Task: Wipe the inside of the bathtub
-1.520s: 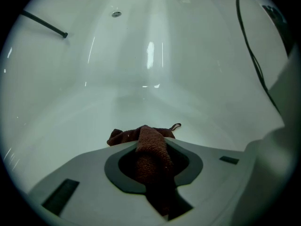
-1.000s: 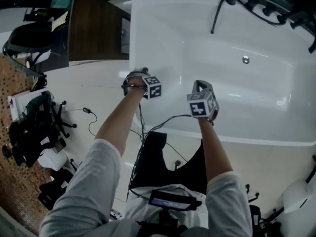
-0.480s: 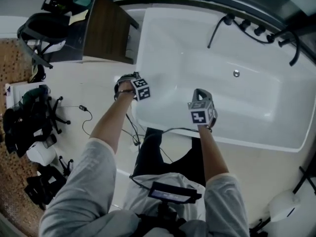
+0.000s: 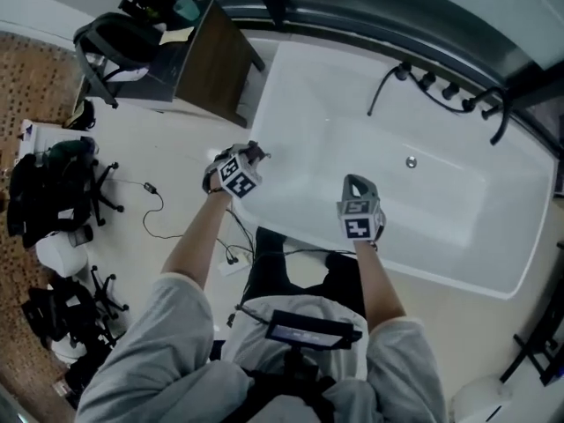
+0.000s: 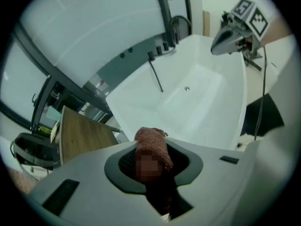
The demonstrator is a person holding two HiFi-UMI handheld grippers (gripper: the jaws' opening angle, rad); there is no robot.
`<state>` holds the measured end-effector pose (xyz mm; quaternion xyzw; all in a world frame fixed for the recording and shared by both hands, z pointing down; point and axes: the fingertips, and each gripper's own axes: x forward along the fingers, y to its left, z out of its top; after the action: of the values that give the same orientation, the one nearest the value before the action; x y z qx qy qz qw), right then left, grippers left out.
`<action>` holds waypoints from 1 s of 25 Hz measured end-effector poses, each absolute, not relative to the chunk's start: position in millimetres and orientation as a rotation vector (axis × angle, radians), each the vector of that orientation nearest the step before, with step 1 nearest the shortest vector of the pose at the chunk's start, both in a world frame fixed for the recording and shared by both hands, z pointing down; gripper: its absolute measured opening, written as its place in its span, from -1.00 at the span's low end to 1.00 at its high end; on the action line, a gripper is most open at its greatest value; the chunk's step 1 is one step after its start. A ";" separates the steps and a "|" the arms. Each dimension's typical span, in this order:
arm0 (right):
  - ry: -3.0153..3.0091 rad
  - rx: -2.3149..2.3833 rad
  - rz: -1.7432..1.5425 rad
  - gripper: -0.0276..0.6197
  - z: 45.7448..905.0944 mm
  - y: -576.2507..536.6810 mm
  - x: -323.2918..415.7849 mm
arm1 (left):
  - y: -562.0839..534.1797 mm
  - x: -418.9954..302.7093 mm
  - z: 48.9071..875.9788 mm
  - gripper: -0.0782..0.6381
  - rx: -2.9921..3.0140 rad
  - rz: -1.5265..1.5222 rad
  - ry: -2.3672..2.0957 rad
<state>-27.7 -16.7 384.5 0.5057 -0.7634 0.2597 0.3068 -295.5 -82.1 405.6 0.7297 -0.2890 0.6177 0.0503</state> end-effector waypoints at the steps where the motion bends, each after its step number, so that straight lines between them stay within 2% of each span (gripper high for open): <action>1: -2.050 1.333 0.674 -0.89 374.8 -16.8 -25.0 | -78.5 -289.4 392.9 -0.51 2.245 1.787 -0.956; 9: -2.222 1.314 0.664 -0.89 305.9 3.3 -9.0 | -26.5 -247.4 289.4 -0.51 2.370 1.178 -1.341; 15: -2.267 1.332 0.690 -0.89 257.1 42.1 -8.4 | 13.2 -248.9 216.6 -0.51 2.310 0.791 -1.474; 18: -2.272 1.376 0.700 -0.89 237.3 60.6 -10.8 | 29.8 -254.9 191.8 -0.51 2.316 0.674 -1.476; 25: -2.265 1.483 0.681 -0.89 198.5 111.0 -34.3 | 61.5 -273.6 170.8 -0.51 2.405 0.627 -1.399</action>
<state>-34.3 111.0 198.5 0.5232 -0.7989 0.2402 0.1739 -273.6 61.5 170.8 0.8344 -0.4855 0.2175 0.1442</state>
